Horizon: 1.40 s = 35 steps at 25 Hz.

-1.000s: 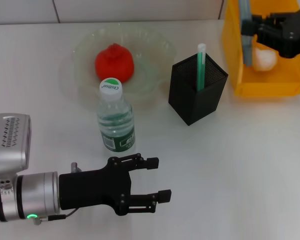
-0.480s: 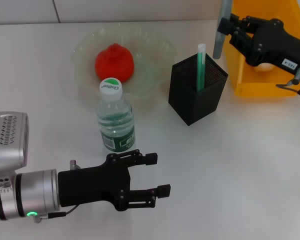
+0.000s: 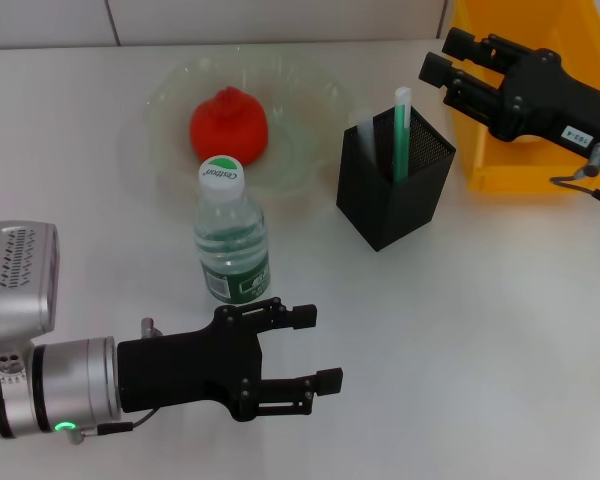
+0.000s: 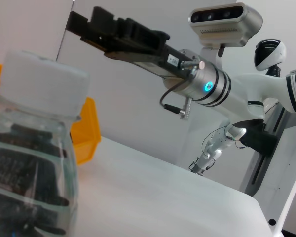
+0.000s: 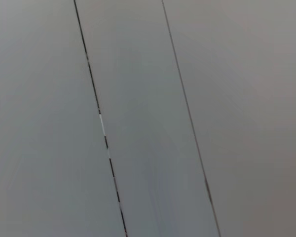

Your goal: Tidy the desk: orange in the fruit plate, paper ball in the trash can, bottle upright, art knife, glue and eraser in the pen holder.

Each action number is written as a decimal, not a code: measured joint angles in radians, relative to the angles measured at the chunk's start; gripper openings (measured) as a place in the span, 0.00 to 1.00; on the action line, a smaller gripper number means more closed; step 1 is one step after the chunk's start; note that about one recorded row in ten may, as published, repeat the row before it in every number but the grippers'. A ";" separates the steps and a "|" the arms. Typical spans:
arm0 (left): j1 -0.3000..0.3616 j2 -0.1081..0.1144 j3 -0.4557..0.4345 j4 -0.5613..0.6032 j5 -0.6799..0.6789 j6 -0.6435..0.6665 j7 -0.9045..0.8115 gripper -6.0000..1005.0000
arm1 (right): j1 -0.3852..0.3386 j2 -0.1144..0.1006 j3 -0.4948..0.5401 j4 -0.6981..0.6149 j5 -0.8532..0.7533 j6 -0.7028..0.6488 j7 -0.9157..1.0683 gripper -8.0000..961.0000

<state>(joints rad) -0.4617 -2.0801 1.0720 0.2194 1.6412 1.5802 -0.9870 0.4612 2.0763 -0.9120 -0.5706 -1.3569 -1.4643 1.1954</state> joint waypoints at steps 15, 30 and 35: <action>0.046 0.016 0.006 0.013 0.011 0.118 -0.008 0.82 | -0.102 -0.049 0.011 -0.183 -0.301 -0.481 0.266 0.57; 0.099 0.046 -0.031 0.054 0.066 0.178 -0.038 0.82 | -0.127 -0.025 0.012 0.012 -0.485 -0.463 0.012 0.79; 0.114 0.050 -0.036 0.054 0.066 0.185 -0.038 0.82 | -0.133 -0.022 0.010 0.016 -0.486 -0.444 0.010 0.79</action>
<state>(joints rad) -0.3475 -2.0305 1.0365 0.2732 1.7072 1.7655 -1.0247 0.3284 2.0541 -0.9021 -0.5545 -1.8426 -1.9086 1.2050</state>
